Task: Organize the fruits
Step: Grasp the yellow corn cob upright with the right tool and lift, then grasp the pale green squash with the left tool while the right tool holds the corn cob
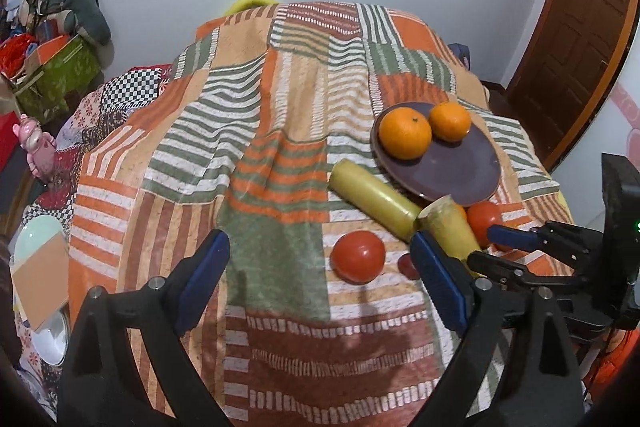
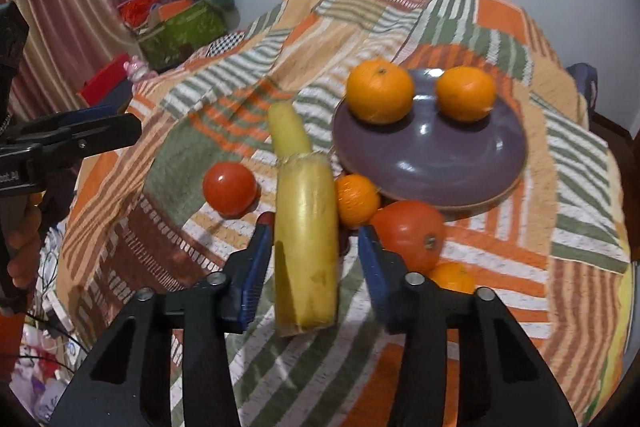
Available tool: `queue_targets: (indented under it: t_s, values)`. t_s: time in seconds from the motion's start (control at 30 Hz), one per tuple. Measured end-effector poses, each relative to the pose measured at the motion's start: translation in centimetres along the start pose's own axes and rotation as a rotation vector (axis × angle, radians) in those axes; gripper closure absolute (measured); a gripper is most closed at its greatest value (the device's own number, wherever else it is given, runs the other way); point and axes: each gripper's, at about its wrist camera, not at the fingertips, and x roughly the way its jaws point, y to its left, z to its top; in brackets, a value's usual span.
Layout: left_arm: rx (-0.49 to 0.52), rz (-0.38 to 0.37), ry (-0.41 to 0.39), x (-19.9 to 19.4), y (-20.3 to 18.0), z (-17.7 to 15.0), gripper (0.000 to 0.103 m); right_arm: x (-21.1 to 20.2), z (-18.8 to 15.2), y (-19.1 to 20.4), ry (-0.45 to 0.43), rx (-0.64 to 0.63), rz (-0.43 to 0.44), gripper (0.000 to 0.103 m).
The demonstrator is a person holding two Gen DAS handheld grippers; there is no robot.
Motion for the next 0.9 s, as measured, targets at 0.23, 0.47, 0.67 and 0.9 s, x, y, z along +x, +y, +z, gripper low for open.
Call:
queue_targets:
  t_s: [0.23,0.47,0.67,0.9]
  values:
    - [0.007,-0.001,0.027,1.2,0.2,-0.6,0.01,2.1,-0.2,0.4,0.052,-0.003,0.003,0.066]
    - [0.015,-0.005,0.052,2.4,-0.4,-0.3,0.01,2.4,-0.2,0.1,0.053,0.008,0.024,0.067]
    - [0.022,-0.004,0.063,3.7,-1.6,0.7,0.01,-0.3,-0.5,-0.6,-0.01,0.038,0.044,0.067]
    - [0.004,-0.033,0.105,6.8,-3.5,2.4,0.01,-4.2,0.3,-2.4,-0.106,0.051,0.004,0.067]
